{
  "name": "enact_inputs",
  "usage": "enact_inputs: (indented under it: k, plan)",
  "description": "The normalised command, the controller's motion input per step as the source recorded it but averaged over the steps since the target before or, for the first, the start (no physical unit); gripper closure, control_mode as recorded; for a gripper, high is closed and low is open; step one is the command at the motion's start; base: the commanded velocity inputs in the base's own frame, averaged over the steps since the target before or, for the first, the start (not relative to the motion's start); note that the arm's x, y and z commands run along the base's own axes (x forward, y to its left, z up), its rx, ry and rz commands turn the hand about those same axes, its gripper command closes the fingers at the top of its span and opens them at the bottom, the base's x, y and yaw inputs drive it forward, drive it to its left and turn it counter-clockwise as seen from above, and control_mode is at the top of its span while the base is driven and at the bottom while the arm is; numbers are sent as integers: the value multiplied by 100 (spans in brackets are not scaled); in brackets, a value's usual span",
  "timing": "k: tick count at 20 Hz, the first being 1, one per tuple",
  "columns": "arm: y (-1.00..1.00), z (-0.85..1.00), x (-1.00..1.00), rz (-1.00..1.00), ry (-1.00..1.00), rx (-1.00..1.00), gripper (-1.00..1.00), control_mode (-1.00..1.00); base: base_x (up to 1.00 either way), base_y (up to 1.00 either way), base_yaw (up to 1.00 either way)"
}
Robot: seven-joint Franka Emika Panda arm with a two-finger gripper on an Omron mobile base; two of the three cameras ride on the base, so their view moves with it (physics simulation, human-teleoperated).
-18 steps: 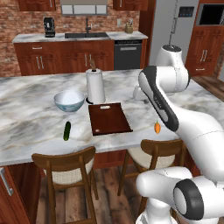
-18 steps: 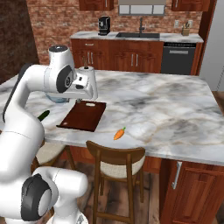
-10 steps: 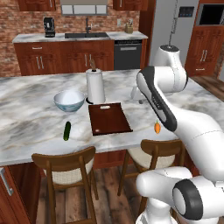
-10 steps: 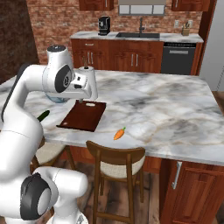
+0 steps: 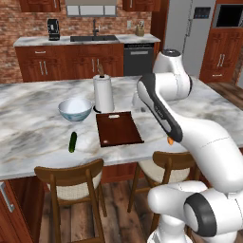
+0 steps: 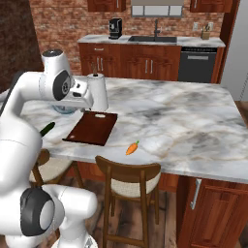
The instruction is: Place the two vegetables and bowl onto the tray for setting up a vegetable dip station.
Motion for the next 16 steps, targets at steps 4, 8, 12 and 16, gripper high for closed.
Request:
enact_inputs:
  k: [4,8,12,16]
  plan:
    - [36,0,16,0,2,2,-100,-100,0,0,0]
    - [31,0,19,0,11,3,-100,-100,0,0,0]
    - [27,-4,26,0,11,7,-100,-100,0,0,0]
    - [29,-8,27,0,5,2,-100,-100,0,0,0]
